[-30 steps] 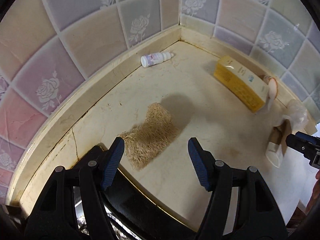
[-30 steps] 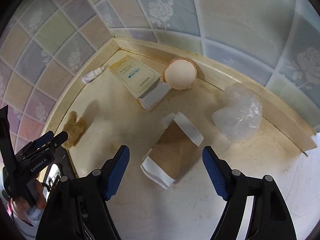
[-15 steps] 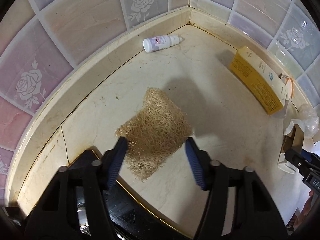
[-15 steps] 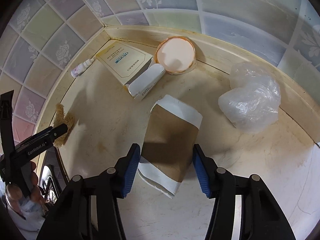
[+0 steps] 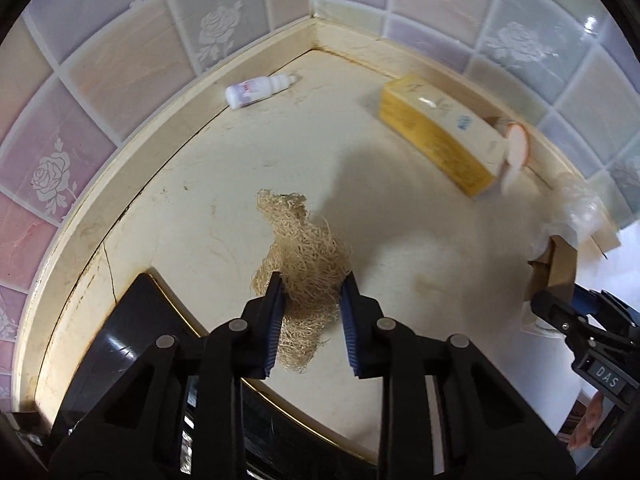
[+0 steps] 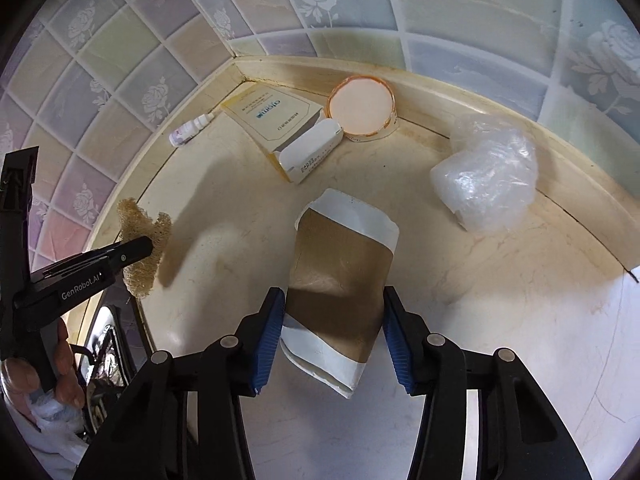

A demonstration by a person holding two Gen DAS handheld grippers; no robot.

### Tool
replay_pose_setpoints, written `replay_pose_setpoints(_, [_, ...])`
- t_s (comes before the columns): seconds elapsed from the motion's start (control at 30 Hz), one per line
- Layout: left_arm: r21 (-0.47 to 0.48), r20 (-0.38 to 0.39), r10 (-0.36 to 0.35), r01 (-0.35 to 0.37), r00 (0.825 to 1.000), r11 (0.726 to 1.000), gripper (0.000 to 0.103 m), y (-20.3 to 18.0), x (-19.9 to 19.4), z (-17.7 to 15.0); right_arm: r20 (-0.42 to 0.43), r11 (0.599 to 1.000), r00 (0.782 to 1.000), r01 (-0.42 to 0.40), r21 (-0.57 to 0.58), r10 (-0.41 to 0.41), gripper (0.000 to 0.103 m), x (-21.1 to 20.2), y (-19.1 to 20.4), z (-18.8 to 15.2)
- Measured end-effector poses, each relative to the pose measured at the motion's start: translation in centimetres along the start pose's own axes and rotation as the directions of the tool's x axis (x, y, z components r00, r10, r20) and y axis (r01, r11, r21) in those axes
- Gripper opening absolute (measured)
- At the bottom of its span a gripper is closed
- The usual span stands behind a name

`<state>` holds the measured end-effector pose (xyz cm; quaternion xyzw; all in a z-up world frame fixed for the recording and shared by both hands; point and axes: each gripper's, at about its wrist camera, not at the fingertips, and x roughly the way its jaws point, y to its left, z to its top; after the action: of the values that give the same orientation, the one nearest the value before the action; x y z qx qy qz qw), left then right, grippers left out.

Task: Collect trash
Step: 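Close the left tool on the loofah sponge while the right tool closes on the paper cup, then carry the loofah and paper cup down to the bin and release them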

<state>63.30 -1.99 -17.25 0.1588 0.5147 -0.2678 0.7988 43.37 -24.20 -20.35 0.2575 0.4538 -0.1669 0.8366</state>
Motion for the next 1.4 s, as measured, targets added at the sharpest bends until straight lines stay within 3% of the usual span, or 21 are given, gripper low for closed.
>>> replay_pose_setpoints(0.43, [0.038,0.087,-0.132,0.129,0.988,0.991,0.023,-6.7,-10.7,-5.5,0.075,0.996,0.994,-0.072,-0.046,0.075,0.047,-9.1,-1.3,-4.2])
replay_pose_setpoints(0.7, [0.043,0.177,-0.189,0.185,0.966,0.982,0.023,-11.5,-18.0,-10.7,0.149,0.982,0.980,-0.110,-0.155,0.134,0.047,-17.5,-1.9,-8.9])
replay_pose_setpoints(1.03, [-0.035,0.227,-0.149,0.161,0.963,0.986,0.023,-18.5,-23.6,-18.6,0.171,0.948,0.966,-0.137,-0.287,0.191,0.047,-26.2,-6.3,-16.5])
replay_pose_setpoints(1.4, [-0.132,0.259,-0.048,0.085,0.965,0.988,0.023,-27.1,-26.9,-28.7,0.138,0.897,0.953,-0.195,-0.396,0.268,0.047,-32.6,-13.3,-25.3])
